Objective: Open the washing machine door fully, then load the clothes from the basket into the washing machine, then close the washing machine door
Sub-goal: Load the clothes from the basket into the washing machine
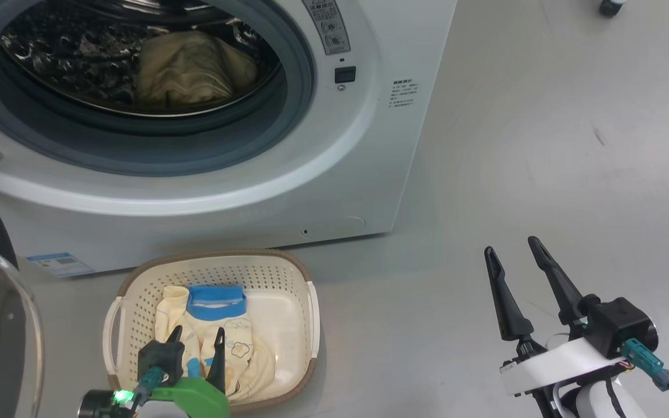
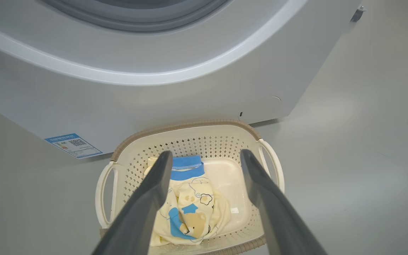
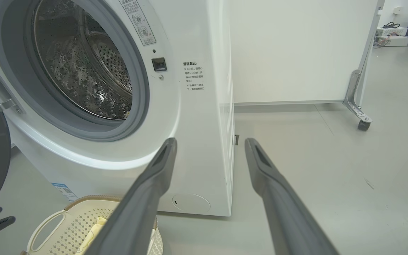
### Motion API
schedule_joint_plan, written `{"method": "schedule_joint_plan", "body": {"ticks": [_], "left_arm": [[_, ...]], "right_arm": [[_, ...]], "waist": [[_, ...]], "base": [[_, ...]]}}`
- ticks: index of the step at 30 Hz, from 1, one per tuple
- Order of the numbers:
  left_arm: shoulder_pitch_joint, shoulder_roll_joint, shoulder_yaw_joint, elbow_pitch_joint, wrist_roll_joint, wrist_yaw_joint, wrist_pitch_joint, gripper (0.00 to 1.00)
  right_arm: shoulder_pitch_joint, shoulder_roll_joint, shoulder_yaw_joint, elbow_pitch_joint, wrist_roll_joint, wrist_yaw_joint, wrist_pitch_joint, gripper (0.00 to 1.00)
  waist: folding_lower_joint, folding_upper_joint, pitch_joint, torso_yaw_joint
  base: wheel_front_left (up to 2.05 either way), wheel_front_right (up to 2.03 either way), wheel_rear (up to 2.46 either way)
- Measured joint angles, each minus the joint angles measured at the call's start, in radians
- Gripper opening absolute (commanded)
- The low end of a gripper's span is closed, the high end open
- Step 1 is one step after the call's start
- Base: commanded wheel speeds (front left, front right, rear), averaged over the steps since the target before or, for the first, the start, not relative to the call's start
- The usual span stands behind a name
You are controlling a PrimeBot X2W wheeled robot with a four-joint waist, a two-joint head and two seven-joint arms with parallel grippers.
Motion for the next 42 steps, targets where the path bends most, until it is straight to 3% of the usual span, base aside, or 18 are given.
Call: {"method": "schedule_joint_plan", "body": {"ticks": [11,22,42], "left_arm": [[-0.192,-0.002,-0.02,0.216,0.007,-0.007,0.111,1.0],[-0.332,0.043,0.007,0.387,0.056,0.002,0.215,1.0],[-0.592,0.148,0.128,0.483,0.044,0.012,0.286,1.0]], "right_arm": [[-0.061,-0.003,0.029,-0.028,0.003,0.01,0.0,1.0],[-0.121,0.002,0.067,-0.052,0.021,0.019,0.0,1.0],[-0.241,0.022,0.096,-0.093,0.084,0.027,0.0,1.0]], "waist": [[0.0001,0.0,0.153,-0.026],[0.0001,0.0,0.302,-0.096],[0.0002,0.0,0.588,-0.231]], "base": [[0.0,0.0,0.0],[0.0,0.0,0.0],[0.0,0.0,0.0]]}}
